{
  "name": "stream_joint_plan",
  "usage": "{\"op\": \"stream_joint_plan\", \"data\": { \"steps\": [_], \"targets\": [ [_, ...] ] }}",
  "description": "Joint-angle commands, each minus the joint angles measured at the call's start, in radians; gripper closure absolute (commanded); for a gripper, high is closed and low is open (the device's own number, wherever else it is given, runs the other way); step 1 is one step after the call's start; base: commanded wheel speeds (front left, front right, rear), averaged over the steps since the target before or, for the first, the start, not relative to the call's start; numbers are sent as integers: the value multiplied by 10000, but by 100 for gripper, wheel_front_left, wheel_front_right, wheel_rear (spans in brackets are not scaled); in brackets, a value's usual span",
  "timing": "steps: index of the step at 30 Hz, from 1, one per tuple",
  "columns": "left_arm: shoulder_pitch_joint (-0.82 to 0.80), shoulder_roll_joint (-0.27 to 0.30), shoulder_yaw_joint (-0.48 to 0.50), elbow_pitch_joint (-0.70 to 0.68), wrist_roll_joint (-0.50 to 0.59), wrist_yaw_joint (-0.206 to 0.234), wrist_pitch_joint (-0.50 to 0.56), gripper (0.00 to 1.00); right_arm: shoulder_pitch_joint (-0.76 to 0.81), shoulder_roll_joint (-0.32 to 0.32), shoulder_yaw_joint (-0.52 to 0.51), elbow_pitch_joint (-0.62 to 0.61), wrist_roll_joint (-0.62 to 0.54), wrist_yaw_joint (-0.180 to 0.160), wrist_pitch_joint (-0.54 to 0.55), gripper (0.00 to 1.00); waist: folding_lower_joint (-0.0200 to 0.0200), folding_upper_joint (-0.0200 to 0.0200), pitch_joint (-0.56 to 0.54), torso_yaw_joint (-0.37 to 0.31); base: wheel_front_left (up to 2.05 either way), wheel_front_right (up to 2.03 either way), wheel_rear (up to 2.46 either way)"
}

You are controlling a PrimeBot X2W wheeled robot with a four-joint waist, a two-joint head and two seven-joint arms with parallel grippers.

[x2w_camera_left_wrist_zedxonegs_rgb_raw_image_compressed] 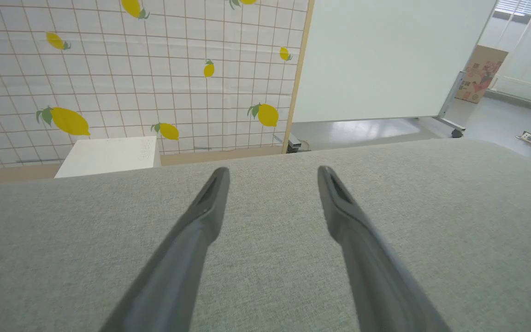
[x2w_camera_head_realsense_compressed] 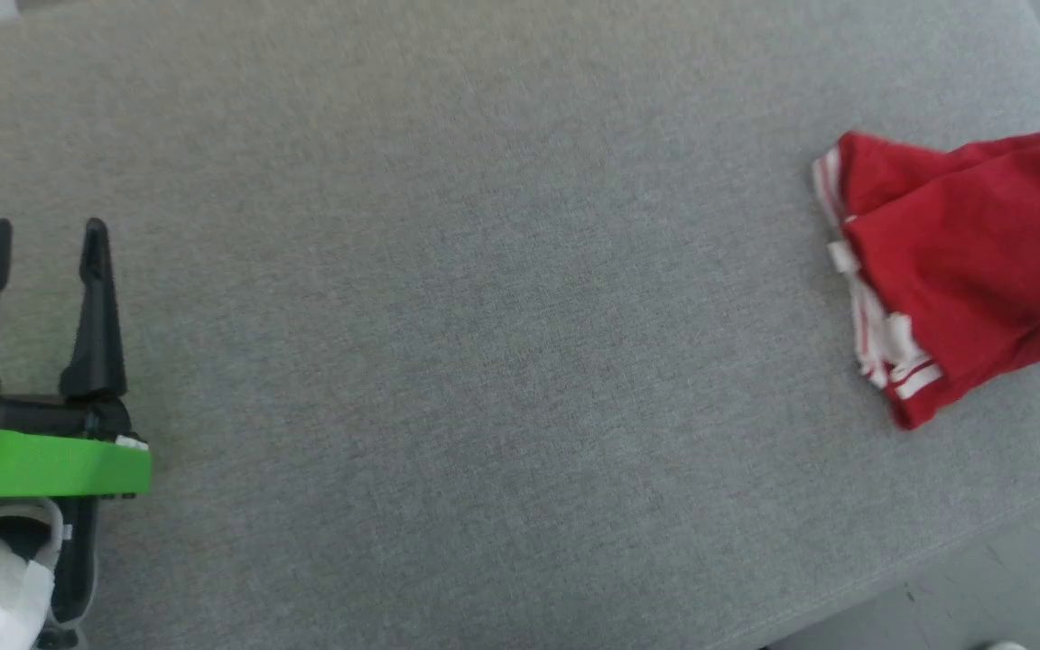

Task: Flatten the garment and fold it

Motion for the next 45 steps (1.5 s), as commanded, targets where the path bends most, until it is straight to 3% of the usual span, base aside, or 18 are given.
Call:
{"op": "stream_joint_plan", "data": {
  "steps": [1, 6, 7, 8, 9, 18, 26, 27, 30, 40, 45],
  "targets": [
    [-92, 144, 85, -141, -19, 41, 60, 0, -284, 144, -343, 89, -232, -17, -149, 100, -1, -1, 1044, -323, 0, 0, 0],
    [-58, 351, 309, -502, -68, 131, 262, 0, -612, 341, -1440, 311, -1059, -17, -832, 100, -1, -1, 1458, -79, 0, 0, 0],
    [-45, 376, 347, -552, -95, 145, 295, 0, -688, 393, -1645, 372, -1173, -17, -998, 79, -1, -1, 1514, -29, 0, 0, 0],
    [-35, 398, 373, -587, -108, 156, 323, 0, -748, 432, -1828, 433, -1285, -17, -1105, 7, -1, -1, 1549, 2, 0, 0, 0],
    [-24, 430, 396, -627, -107, 163, 333, 0, -793, 442, -1981, 512, -1459, -17, -1219, 0, -1, -1, 1569, 43, 0, 0, 0],
    [127, 304, 471, -403, -238, 275, 109, 0, -1189, 470, -2488, 747, -1622, -17, -2217, 0, -1, -1, 891, 206, 0, 0, 0],
    [409, -225, 457, 449, -368, 503, -561, 0, -1935, 439, -496, -631, 347, -17, -3720, 0, -1, -1, -892, 410, 0, 0, 0],
    [449, -491, 486, 728, -444, 629, -879, 0, -2197, 878, 189, -1272, 1119, -17, -4410, 0, -1, -1, -1582, 628, 0, 0, 0],
    [462, -739, 469, 959, -490, 745, -1071, 0, -2216, 1401, 670, -1768, 1497, -17, -5126, 0, -1, -1, -2164, 890, 0, 0, 0],
    [690, -1407, 269, 1485, -338, 1099, -1420, 0, -784, 3833, 1647, -2319, 1736, -17, -7552, 0, -1, -1, -3658, 2027, 0, 0, 0],
    [820, -1689, 142, 1705, -255, 1186, -1510, 0, 581, 4299, 1690, -2089, 1422, -17, -8801, 0, -1, -1, -4175, 2623, 0, 0, 0]
  ]
}}
